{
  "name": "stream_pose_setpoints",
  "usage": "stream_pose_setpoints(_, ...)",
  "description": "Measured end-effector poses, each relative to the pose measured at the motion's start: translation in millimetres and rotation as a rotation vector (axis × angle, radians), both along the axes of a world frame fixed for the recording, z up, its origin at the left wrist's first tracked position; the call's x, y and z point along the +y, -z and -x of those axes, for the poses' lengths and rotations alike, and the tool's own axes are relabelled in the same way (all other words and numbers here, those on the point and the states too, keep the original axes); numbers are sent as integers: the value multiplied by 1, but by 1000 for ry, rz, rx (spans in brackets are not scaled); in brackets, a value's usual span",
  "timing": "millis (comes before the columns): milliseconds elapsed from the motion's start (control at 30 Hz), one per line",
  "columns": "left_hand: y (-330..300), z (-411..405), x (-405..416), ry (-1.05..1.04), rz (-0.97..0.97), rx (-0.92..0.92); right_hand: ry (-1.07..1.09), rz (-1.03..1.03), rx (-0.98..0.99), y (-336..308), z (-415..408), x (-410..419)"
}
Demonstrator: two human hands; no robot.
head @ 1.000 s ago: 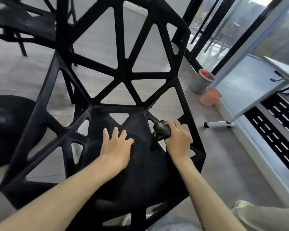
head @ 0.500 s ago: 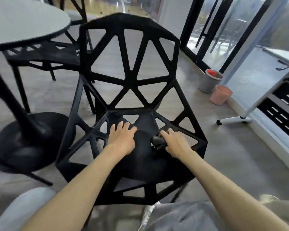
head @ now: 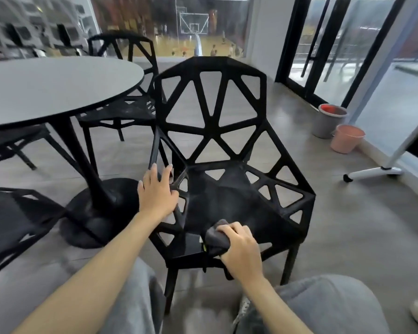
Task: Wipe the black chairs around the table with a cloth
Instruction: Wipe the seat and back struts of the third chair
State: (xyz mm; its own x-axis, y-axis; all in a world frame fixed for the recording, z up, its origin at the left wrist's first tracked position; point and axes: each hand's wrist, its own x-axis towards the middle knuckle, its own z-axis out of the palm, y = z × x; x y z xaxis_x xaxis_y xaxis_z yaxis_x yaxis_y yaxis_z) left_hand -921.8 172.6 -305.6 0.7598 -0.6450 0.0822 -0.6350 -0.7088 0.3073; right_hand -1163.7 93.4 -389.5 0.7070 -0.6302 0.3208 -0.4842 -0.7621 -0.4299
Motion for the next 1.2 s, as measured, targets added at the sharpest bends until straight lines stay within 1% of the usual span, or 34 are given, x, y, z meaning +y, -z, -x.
stream_pose_setpoints(67, 0, -22, 5, -49, 45, 97, 12, 142, -36, 9, 0, 5)
stream_pose_setpoints(100, -1, -34, 5, -64, 105, 171, 17, 189, -63, 13, -1, 6)
stream_pose_setpoints(167, -6, -54, 0, -82, 287, 387, 31, 233, -130, 22, -4, 9)
stream_pose_setpoints(233, -12, -70, -9, -114, 420, 574, 36, 276, -182, 31, -6, 7)
stream_pose_setpoints(367, -8, -96, -35, -175, 519, 770, 24, 361, -225, 41, -9, -7)
stream_pose_setpoints(467, 1, -108, -54, -189, 667, 909, 26, 402, -240, 47, -13, -19)
stream_pose_setpoints(567, 0, -108, -67, -171, 740, 940, 21, 430, -254, 47, -17, -33)
stream_pose_setpoints(700, 4, -97, -77, -178, 748, 914, 6, 436, -231, 42, -7, -59)
stream_pose_setpoints(800, 8, -82, -78, -203, 770, 906, 9, 393, -207, 36, 4, -75)
stream_pose_setpoints(1000, 7, -38, -54, -238, 751, 924, 80, 116, -94, 20, 35, -73)
stream_pose_setpoints(1100, 3, -13, -28, -260, 740, 953, 150, -14, -91, 13, 47, -65)
stream_pose_setpoints(1200, -1, 4, -1, -266, 689, 1012, 216, -153, -112, -5, 53, -55)
